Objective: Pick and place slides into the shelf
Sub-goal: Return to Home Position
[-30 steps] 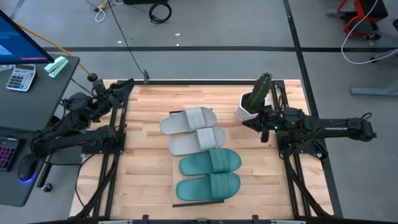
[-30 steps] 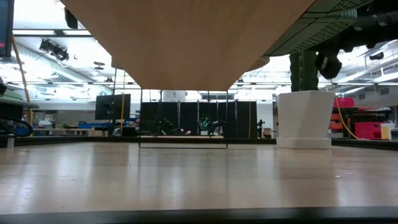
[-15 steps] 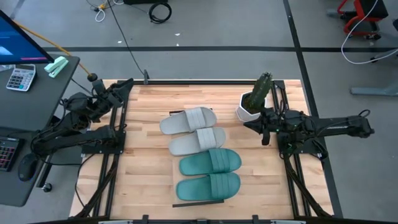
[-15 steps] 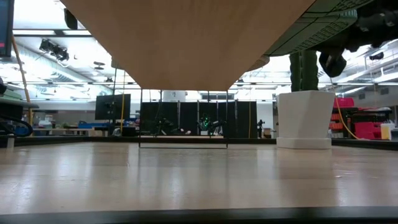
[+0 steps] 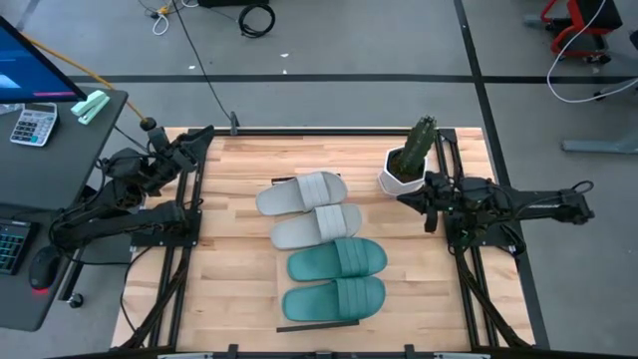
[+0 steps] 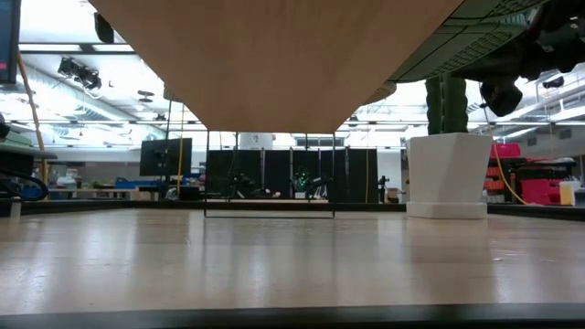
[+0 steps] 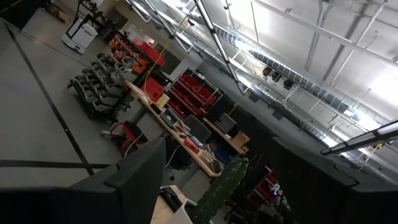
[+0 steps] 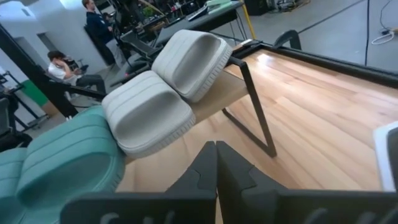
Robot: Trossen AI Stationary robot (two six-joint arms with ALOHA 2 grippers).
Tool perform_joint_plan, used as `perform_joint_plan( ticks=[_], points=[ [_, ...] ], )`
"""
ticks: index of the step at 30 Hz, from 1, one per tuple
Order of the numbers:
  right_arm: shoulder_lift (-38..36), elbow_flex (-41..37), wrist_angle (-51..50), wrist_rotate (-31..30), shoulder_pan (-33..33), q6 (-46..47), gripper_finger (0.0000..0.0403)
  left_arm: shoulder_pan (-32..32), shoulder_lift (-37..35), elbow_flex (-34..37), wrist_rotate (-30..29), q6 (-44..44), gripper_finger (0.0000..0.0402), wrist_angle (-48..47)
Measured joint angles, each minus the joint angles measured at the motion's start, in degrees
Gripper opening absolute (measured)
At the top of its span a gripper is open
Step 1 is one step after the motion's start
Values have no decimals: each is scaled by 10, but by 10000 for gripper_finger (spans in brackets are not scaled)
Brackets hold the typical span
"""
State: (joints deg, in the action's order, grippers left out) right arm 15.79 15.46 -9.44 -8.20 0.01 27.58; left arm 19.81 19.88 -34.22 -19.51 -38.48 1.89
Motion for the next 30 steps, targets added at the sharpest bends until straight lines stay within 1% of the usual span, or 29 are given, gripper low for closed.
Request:
perform_joint_plan(
  ticks=[8, 15, 19, 21, 23, 30],
  points=[
    [-41, 0, -40, -9, 0, -11, 0, 0, 0, 0, 0, -14, 293, 0],
    [-92, -1, -85, -19, 0, -13, 0, 0, 0, 0, 0, -14, 293, 0],
    [-125, -38, -78, -20, 0, 0, 0, 0, 0, 0, 0, -14, 293, -2],
    [-145, -67, -64, -20, 0, 23, 0, 0, 0, 0, 0, -17, 293, -2],
    [-157, -92, -24, -18, 0, 35, 0, 0, 0, 0, -3, -21, 293, -2],
    [-156, -131, 73, -3, 0, 32, 0, 0, 0, 0, -14, -26, 293, -4]
  ],
)
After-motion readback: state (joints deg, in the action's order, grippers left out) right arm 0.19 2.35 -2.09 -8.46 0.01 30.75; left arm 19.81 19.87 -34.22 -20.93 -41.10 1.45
